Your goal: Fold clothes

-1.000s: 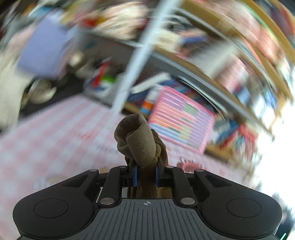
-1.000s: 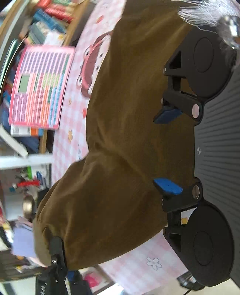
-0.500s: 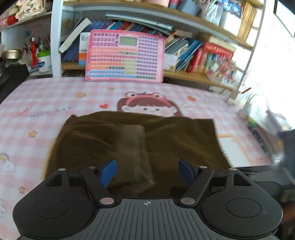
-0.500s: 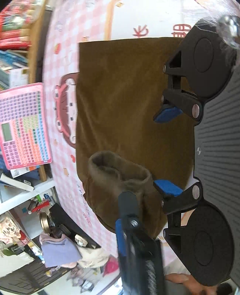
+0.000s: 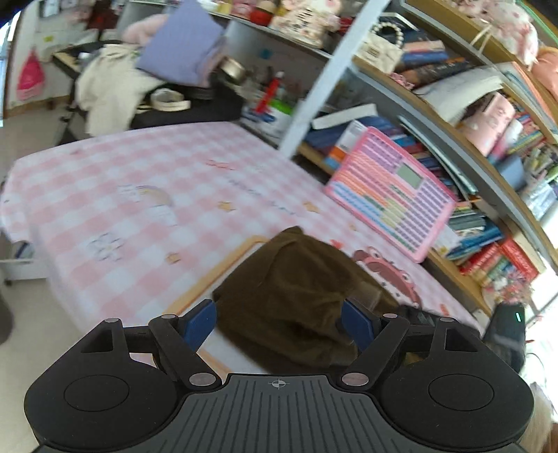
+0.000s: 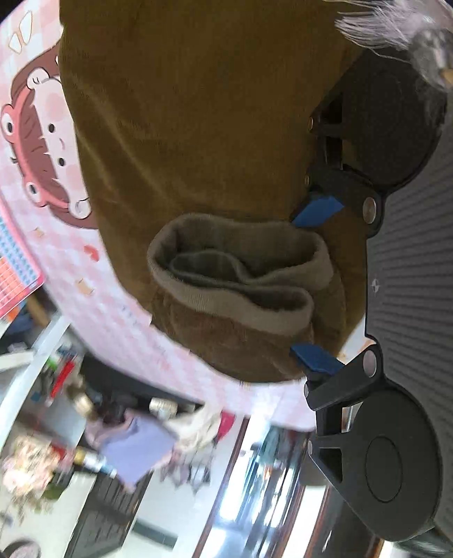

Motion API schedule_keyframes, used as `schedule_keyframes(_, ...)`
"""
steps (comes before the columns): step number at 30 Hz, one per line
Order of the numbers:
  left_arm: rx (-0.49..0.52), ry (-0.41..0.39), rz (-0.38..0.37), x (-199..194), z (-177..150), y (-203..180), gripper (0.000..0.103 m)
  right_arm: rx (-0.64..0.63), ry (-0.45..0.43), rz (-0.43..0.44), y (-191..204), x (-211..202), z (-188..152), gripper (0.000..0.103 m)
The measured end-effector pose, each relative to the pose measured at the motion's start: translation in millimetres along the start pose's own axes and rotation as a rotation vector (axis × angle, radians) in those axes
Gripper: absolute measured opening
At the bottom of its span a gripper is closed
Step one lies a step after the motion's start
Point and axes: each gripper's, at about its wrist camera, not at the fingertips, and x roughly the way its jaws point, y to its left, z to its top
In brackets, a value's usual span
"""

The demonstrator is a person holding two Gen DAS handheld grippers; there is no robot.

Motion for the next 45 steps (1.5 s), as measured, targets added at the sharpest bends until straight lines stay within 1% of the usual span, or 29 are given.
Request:
schedule_keyframes(1,-0.007,-0.003,0.011,-1.3,-1.2,0.0,0.081,-0.012,-0.003,-0.004,3.3,2.5,2.8,0.048)
schedule_keyframes(2,-0.014,-0.006,0.019,-1.5,-1.6,-0.6,0.081,-0.028,-0.014,0.013,6.0,0.4,4.7,0.029)
schedule_keyframes(4,-0.017,-0.019,0.027,-6.0,-3.3,-1.1,0.081,-0.06,-0.041,0.055,10.5,-5.2,8.1,0.015)
schedule_keyframes(5,-0.016,-0.024,0.028,-8.0,-4.0,-1.3,0.081,-0.069,-0.065,0.093,10.4,-11.8,9.1,0.004)
schedule_keyframes(6,-0.015,-0.024,0.029,-8.2,-4.3,-2.1,0.081,-0.072,-0.083,0.102,8.8,-16.3,9.9,0.001)
schedule_keyframes(8,-0.011,-0.02,0.029,-6.6,-4.6,-4.8,0.081,-0.065,-0.084,0.029,2.4,-13.5,12.2,0.001)
schedule_keyframes(9,-0.008,-0.016,0.027,-5.2,-4.8,-6.6,0.081,-0.063,-0.062,-0.021,-3.0,-7.4,13.0,0.002)
schedule_keyframes(11,0.014,-0.012,0.019,-3.4,-5.3,-12.1,0.081,-0.051,-0.026,-0.069,-13.2,0.3,12.5,0.002)
schedule_keyframes(12,0.027,-0.009,0.015,-2.0,-5.5,-14.9,0.081,-0.05,-0.031,-0.058,-15.8,-3.4,10.6,0.005)
schedule_keyframes(16,0.067,0.02,-0.002,8.8,-5.8,-25.2,0.081,-0.117,-0.055,-0.023,-14.0,-22.2,0.9,0.007)
schedule_keyframes(18,0.093,0.033,-0.016,13.7,-6.2,-32.0,0.081,-0.161,-0.074,-0.022,-11.6,-33.1,-5.0,0.011)
schedule_keyframes(19,0.11,0.039,-0.023,15.8,-6.7,-36.2,0.081,-0.184,-0.088,-0.03,-11.0,-39.3,-8.7,0.014)
schedule_keyframes(20,0.128,0.045,-0.026,17.7,-7.7,-40.3,0.081,-0.206,-0.101,-0.038,-10.3,-45.4,-12.4,0.02)
schedule_keyframes(22,0.167,0.056,-0.028,21.4,-9.9,-48.5,0.081,-0.252,-0.128,-0.056,-9.0,-57.5,-19.4,0.023)
schedule_keyframes(23,0.186,0.063,-0.026,22.9,-11.4,-52.2,0.081,-0.275,-0.141,-0.069,-8.6,-62.7,-21.9,0.024)
schedule_keyframes(25,0.223,0.074,-0.021,25.0,-15.4,-58.9,0.081,-0.308,-0.162,-0.106,-10.9,-71.6,-29.9,0.025)
schedule_keyframes(26,0.244,0.079,-0.02,25.5,-17.8,-61.9,0.081,-0.32,-0.171,-0.127,-12.2,-75.9,-34.9,0.027)
schedule_keyframes(29,0.304,0.094,-0.027,27.1,-24.5,-69.7,0.081,-0.332,-0.197,-0.206,-17.6,-86.4,-51.5,0.037)
schedule_keyframes(31,0.34,0.108,-0.049,29.0,-26.6,-73.7,0.081,-0.321,-0.214,-0.25,-21.3,-92.6,-60.2,0.041)
schedule_keyframes(33,0.378,0.12,-0.073,31.0,-27.8,-77.4,0.081,-0.295,-0.237,-0.278,-23.6,-98.7,-65.8,0.048)
schedule_keyframes(36,0.433,0.135,-0.091,33.9,-27.6,-79.6,0.081,-0.251,-0.278,-0.319,-24.9,-105.6,-71.8,0.052)
schedule_keyframes(38,0.451,0.147,-0.104,34.6,-26.7,-78.0,0.081,-0.223,-0.298,-0.352,-23.1,-108.9,-76.3,0.054)
schedule_keyframes(40,0.464,0.159,-0.119,34.9,-25.8,-75.5,0.081,-0.203,-0.314,-0.379,-20.5,-111.2,-82.9,0.058)
schedule_keyframes(43,0.495,0.178,-0.146,35.0,-25.2,-71.8,0.082,-0.176,-0.332,-0.416,-14.8,-112.2,-94.8,0.061)
schedule_keyframes(45,0.524,0.182,-0.157,33.7,-24.8,-70.1,0.082,-0.158,-0.345,-0.44,-10.6,-112.6,-102.8,0.066)
